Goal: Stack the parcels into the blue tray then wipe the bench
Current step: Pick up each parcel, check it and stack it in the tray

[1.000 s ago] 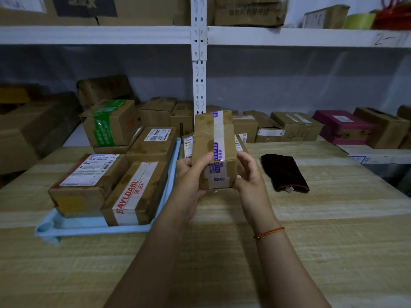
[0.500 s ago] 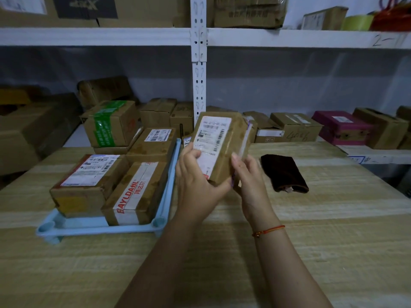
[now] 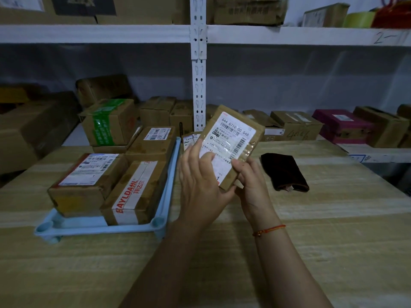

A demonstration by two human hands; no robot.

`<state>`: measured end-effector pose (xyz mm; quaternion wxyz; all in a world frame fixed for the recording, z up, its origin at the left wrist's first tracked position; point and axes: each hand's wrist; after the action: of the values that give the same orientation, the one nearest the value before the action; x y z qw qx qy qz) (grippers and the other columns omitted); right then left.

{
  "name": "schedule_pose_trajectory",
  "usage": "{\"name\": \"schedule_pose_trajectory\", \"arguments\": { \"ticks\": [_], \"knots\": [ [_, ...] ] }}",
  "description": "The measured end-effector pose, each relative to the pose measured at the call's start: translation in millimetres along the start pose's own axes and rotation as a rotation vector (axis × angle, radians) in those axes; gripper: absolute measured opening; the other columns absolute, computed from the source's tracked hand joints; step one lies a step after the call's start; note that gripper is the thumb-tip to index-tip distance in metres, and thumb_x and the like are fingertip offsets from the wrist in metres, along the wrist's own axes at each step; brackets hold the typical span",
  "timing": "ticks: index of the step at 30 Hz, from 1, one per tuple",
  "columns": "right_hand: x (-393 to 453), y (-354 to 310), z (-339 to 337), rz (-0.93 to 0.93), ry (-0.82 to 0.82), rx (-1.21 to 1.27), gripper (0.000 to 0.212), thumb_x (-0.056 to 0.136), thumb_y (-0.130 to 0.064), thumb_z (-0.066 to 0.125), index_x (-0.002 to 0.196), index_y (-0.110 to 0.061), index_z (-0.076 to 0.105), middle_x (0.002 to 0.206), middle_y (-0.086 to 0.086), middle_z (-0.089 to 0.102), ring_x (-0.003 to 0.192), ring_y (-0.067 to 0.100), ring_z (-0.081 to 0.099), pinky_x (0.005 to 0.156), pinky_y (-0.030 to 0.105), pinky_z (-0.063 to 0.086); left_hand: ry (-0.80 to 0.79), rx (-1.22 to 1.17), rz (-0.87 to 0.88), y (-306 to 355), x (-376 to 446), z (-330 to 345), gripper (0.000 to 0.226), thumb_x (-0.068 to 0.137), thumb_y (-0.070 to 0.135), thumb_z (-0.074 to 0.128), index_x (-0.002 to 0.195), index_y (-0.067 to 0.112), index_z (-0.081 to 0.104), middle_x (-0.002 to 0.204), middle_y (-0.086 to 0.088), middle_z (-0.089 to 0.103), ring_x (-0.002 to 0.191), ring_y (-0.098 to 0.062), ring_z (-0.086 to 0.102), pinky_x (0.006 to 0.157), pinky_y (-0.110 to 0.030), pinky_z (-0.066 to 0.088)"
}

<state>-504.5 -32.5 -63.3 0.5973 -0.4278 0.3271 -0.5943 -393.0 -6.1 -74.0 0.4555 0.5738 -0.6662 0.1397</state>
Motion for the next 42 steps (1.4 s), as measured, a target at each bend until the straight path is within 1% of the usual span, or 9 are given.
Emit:
{"name": "schedule_pose_trajectory", "arguments": {
  "ticks": [9,12,15,21,26,30,34,38,42],
  "knots": [
    [2,-2,7,0.036,0.032,-0.021,0.044,0.089,-0.024,0.07,0.126,-0.008,0.055,0.107,0.0,0.074,0.095,0.011,0.072,0.077,0.027,0.056,0.022,-0.061,-0.145,0,2,2,0.083,0.065,0.06,0.064,0.125,0.013,0.033,0.149,-0.015,0.028,0.136,-0.032,0.033,0.104,-0.051,0.04],
    [5,1,14,0.054,0.046,-0.079,0.054,0.081,-0.032,0.077,0.125,-0.013,0.052,0.112,0.002,0.071,0.1,0.015,0.071,0.082,0.033,0.056,0.023,-0.094,-0.305,1,9,-4,0.09,0.063,0.054,0.074,0.131,0.01,0.035,0.149,-0.012,0.027,0.135,-0.029,0.033,0.103,-0.051,0.041],
    [6,1,21,0.123,0.013,-0.178,0.067,0.078,-0.041,0.078,0.134,-0.021,0.048,0.122,0.0,0.067,0.102,0.011,0.068,0.081,0.031,0.054,0.051,-0.052,-0.305,-4,17,-12,0.091,0.062,0.052,0.074,0.132,0.008,0.036,0.146,-0.012,0.029,0.13,-0.03,0.038,0.101,-0.052,0.043],
    [16,-12,41,0.194,-0.102,-0.336,0.041,0.084,-0.045,0.068,0.121,-0.036,0.055,0.106,-0.008,0.072,0.09,0.009,0.067,0.069,0.029,0.051,0.062,-0.046,-0.305,-19,32,-32,0.094,0.062,0.047,0.08,0.135,0.009,0.036,0.146,-0.013,0.03,0.131,-0.028,0.037,0.102,-0.048,0.042],
    [42,-2,75,0.193,-0.049,-0.367,0.063,0.073,-0.049,0.075,0.127,-0.024,0.053,0.11,0.0,0.07,0.089,0.015,0.068,0.069,0.032,0.05,0.028,-0.136,-0.385,-51,49,-44,0.098,0.062,0.039,0.087,0.137,0.011,0.031,0.145,-0.01,0.024,0.134,-0.024,0.033,0.106,-0.038,0.041],
    [66,12,103,0.236,0.004,-0.36,0.058,0.061,-0.056,0.069,0.106,-0.02,0.064,0.097,0.004,0.074,0.089,0.022,0.071,0.067,0.033,0.051,-0.017,-0.135,-0.51,-78,66,-52,0.099,0.065,0.043,0.086,0.139,0.008,0.031,0.146,-0.011,0.025,0.134,-0.024,0.033,0.103,-0.025,0.032],
    [94,24,123,0.27,0.008,-0.361,0.034,0.08,-0.047,0.062,0.101,-0.021,0.067,0.096,0.006,0.074,0.09,0.022,0.068,0.08,0.039,0.053,-0.113,-0.113,-0.742,-107,85,-58,0.088,0.077,0.051,0.074,0.144,0.012,0.033,0.143,-0.011,0.035,0.131,-0.029,0.041,0.104,-0.04,0.041],
    [116,35,147,0.266,-0.004,-0.41,0.048,0.076,-0.058,0.057,0.098,-0.017,0.07,0.09,0.005,0.076,0.082,0.019,0.07,0.077,0.035,0.056,-0.156,-0.088,-0.796,-125,98,-56,0.067,0.091,0.038,0.063,0.146,0.015,0.033,0.141,-0.013,0.042,0.13,-0.03,0.044,0.102,-0.039,0.039],
    [138,48,163,0.219,-0.036,-0.518,0.072,0.06,-0.077,0.042,0.087,-0.018,0.071,0.089,0.005,0.075,0.089,0.026,0.07,0.093,0.047,0.052,-0.103,-0.121,-0.861,-138,112,-50,0.054,0.095,0.029,0.059,0.141,0.01,0.037,0.139,-0.011,0.049,0.127,-0.029,0.048,0.093,-0.036,0.043]
  ]
}}
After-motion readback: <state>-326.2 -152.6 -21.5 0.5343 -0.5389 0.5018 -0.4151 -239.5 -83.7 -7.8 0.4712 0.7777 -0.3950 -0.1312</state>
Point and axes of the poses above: each hand's wrist, its own x-axis towards the middle knuckle, its own z-axis out of the palm, y = z × x
